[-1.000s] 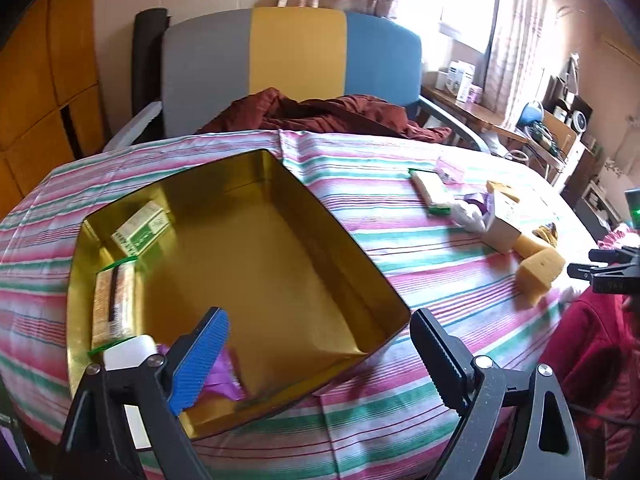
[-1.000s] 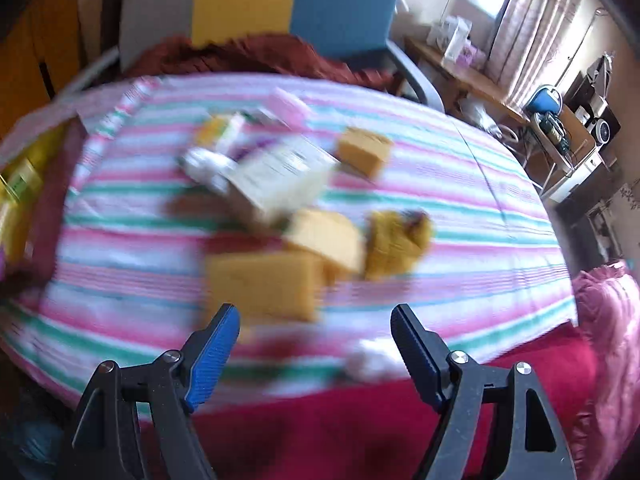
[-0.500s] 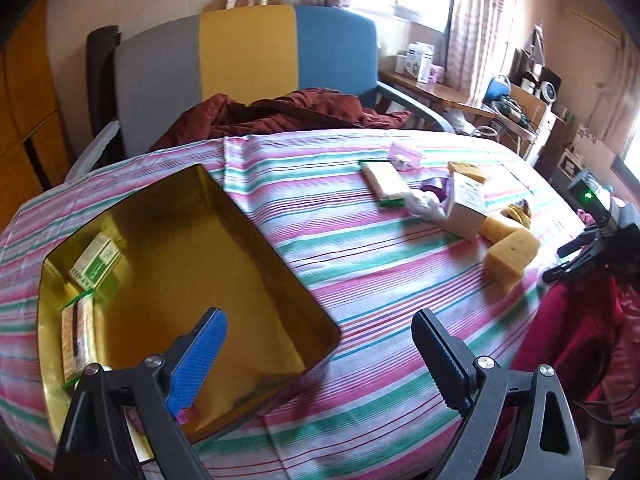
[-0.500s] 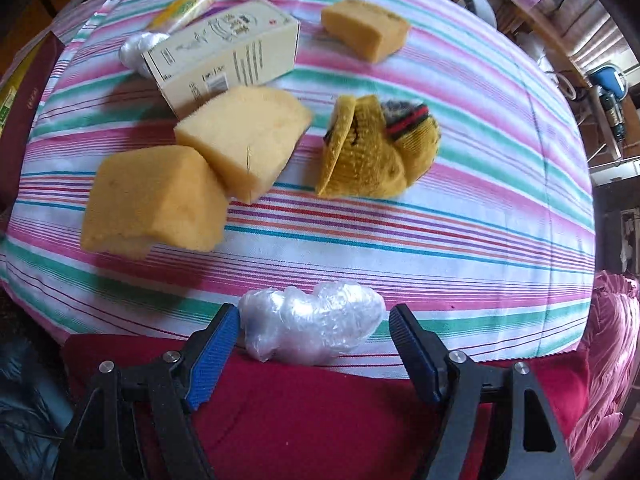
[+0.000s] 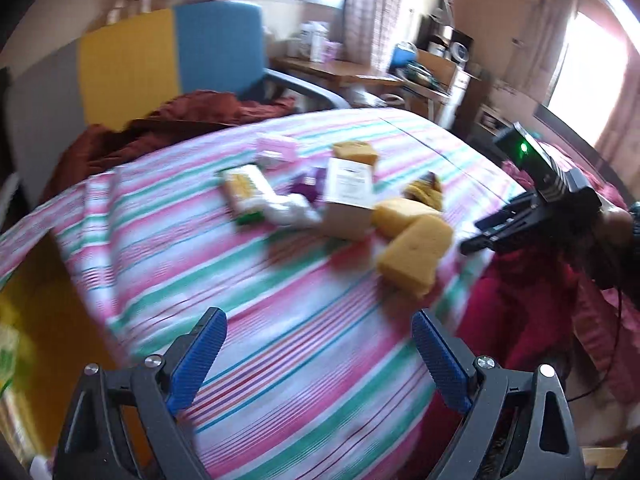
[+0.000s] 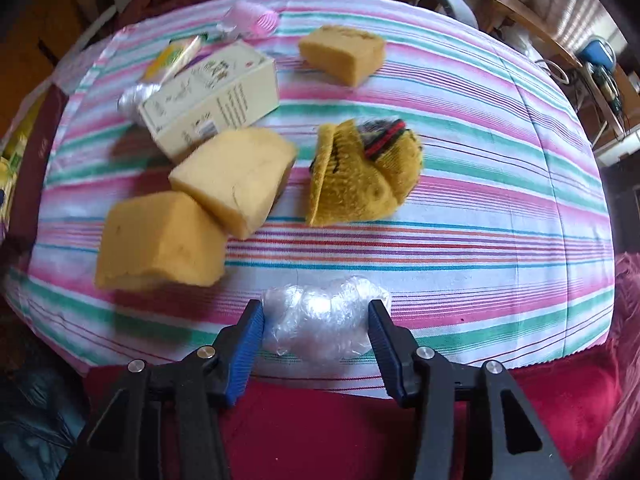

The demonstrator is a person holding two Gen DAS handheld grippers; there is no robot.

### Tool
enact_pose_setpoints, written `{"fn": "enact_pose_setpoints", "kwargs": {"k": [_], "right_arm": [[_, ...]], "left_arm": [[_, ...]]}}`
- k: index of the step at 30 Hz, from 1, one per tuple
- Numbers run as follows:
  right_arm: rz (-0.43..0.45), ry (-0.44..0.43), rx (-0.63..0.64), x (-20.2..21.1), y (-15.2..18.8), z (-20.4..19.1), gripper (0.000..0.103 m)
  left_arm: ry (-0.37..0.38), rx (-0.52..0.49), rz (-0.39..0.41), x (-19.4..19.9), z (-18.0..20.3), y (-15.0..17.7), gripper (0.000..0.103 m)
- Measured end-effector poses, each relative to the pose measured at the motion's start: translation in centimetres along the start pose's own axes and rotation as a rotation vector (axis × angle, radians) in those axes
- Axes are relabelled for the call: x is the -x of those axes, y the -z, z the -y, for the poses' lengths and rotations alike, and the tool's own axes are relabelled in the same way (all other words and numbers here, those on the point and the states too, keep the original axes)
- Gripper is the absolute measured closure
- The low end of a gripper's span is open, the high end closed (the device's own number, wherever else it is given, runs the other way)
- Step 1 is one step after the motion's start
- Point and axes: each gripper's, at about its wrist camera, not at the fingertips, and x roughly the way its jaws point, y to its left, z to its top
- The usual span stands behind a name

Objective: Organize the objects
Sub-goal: 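Grasp the clear cotton bag with the right tool while the left tool grasps a yellow sponge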

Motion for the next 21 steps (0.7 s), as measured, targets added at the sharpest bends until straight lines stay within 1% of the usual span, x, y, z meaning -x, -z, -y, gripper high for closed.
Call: {"fn": "enact_pose_setpoints", "kwargs": {"k": [3, 6, 10, 12, 15, 17, 19, 20, 21], "right_arm": [[0.029, -0.025, -0.040, 0.5, 0.5, 0.5, 0.051], [0.041, -0.044, -0.048, 0.8, 0.9, 0.6, 0.051], [0.043, -0.066, -0.041, 1.1, 0.7, 1.2, 0.051], [0.045, -0.072, -0.039, 1.4, 0.4, 1.3, 0.051], [0.049, -0.081, -0.038, 1.7, 0.6, 1.4, 0.051], [0.053, -0.087, -0.035, 1.5, 0.6, 1.6, 0.052], [0.055, -0.089, -0.033, 1.8, 0.8, 1.7, 0.052], [0.056, -0.087, -0.032, 1.9, 0.9, 1.8, 0.053], [0.058, -0.084, -0.030, 1.9, 0.9, 1.8, 0.053]], "left_arm": [[0.050, -0.021, -0.023, -2.2, 1.6, -1.0, 0.009], [0.090, -0.063, -0.043, -4.1, 3.1, -1.9, 0.009], [0.109, -0.129, -0.069, -6.3, 4.6, -2.8, 0.009], [0.127, -0.159, -0.080, -7.4, 5.3, -3.3, 0.007], [0.131, -0.214, -0.109, -9.3, 6.4, -3.7, 0.006], [0.123, -0.253, -0.110, -10.2, 7.1, -4.1, 0.006], [0.143, -0.262, -0.108, -10.9, 7.4, -4.5, 0.008], [0.163, -0.258, -0.120, -11.4, 7.5, -4.7, 0.021], [0.168, -0.254, -0.138, -11.9, 7.6, -4.6, 0.048]]}}
